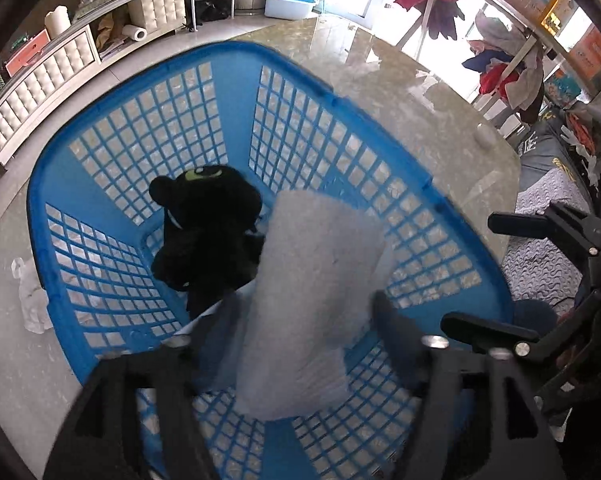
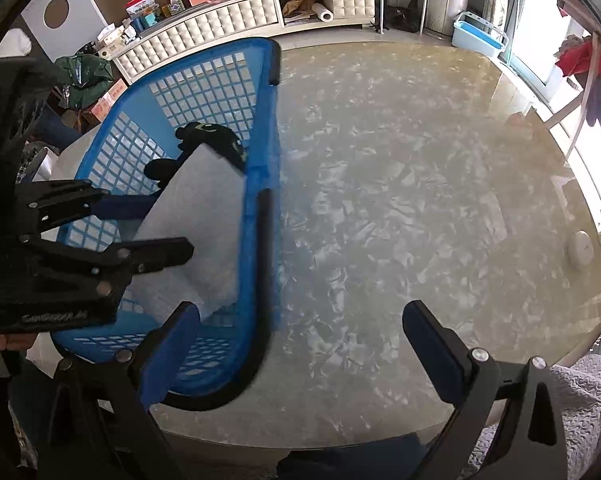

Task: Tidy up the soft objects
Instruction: 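Carry the white quilted pad into the basket and open the left gripper, then move the right gripper to the folded white towel and grasp it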

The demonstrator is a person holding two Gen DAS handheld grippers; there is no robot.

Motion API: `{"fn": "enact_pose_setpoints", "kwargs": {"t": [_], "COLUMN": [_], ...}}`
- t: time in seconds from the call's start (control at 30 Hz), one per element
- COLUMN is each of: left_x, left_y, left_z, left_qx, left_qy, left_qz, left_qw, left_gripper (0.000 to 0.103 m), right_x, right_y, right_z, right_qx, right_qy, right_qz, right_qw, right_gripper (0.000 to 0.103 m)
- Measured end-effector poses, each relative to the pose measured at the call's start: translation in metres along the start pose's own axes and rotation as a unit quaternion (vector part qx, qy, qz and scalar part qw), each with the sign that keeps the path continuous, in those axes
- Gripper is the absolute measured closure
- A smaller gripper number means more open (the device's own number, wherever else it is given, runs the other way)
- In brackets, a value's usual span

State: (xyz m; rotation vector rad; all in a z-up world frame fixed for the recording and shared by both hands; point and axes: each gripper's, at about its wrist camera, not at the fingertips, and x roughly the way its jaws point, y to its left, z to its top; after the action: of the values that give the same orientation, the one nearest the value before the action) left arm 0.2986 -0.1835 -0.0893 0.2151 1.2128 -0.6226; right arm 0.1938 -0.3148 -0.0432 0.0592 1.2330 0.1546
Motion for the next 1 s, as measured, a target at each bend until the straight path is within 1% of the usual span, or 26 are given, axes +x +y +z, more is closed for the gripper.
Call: {"fn": "enact_pose_setpoints", "kwargs": {"t": [0.03, 0.13, 0.27, 0.37, 0.53, 0.7, 0.8, 0.9, 0.97, 1.0], "left_x": [-0.003, -0.006, -0.017, -0.031, -0.05, -0.071, -0.085, -0.099, -0.108, -0.114], "left_y": [-0.002, -0.004, 0.002, 0.008, 0.018, 0.031, 0.041, 0.057, 0.07, 0.078], "left_z": [0.001, 0.004, 0.005, -0.003, -0.02, -0.037, -0.05, -0.065, -0.076, -0.082], "left_qx": [0.001, 0.003, -0.003, -0.007, -0.014, -0.021, -0.034, -0.046, -0.059, -0.068], "left_qy": [-0.005, -0.011, -0.021, -0.031, -0.044, -0.061, -0.072, -0.083, -0.091, -0.097], "left_qz": [0.002, 0.02, 0.027, 0.035, 0.037, 0.045, 0.052, 0.068, 0.076, 0.079], "left_qw": [1.0, 0.9997, 0.9994, 0.9989, 0.9982, 0.9969, 0.9955, 0.9932, 0.9912, 0.9899], "left_gripper": [0.019, 0.016, 0.016, 0.016, 0.015, 0.015, 0.011, 0.008, 0.0, 0.0], "right_x": [-0.001, 0.0, -0.005, -0.008, -0.013, -0.022, -0.026, -0.027, -0.027, -0.026], "right_y": [-0.001, -0.004, -0.004, -0.001, 0.007, 0.029, 0.046, 0.066, 0.085, 0.093], "right_z": [0.0, -0.001, -0.001, -0.001, 0.003, 0.009, 0.015, 0.023, 0.029, 0.033], "right_qx": [0.003, 0.007, 0.007, 0.007, 0.001, -0.02, -0.037, -0.056, -0.071, -0.079], "right_qy": [0.0, -0.003, -0.007, -0.01, -0.016, -0.024, -0.03, -0.033, -0.035, -0.036], "right_qz": [0.001, 0.0, 0.0, 0.0, -0.001, -0.002, -0.002, -0.004, -0.005, -0.004], "right_qw": [1.0, 1.0, 1.0, 1.0, 1.0, 1.0, 0.999, 0.998, 0.997, 0.996], "right_gripper": [0.001, 0.001, 0.001, 0.001, 0.001, 0.001, 0.001, 0.001, 0.001, 0.001]}}
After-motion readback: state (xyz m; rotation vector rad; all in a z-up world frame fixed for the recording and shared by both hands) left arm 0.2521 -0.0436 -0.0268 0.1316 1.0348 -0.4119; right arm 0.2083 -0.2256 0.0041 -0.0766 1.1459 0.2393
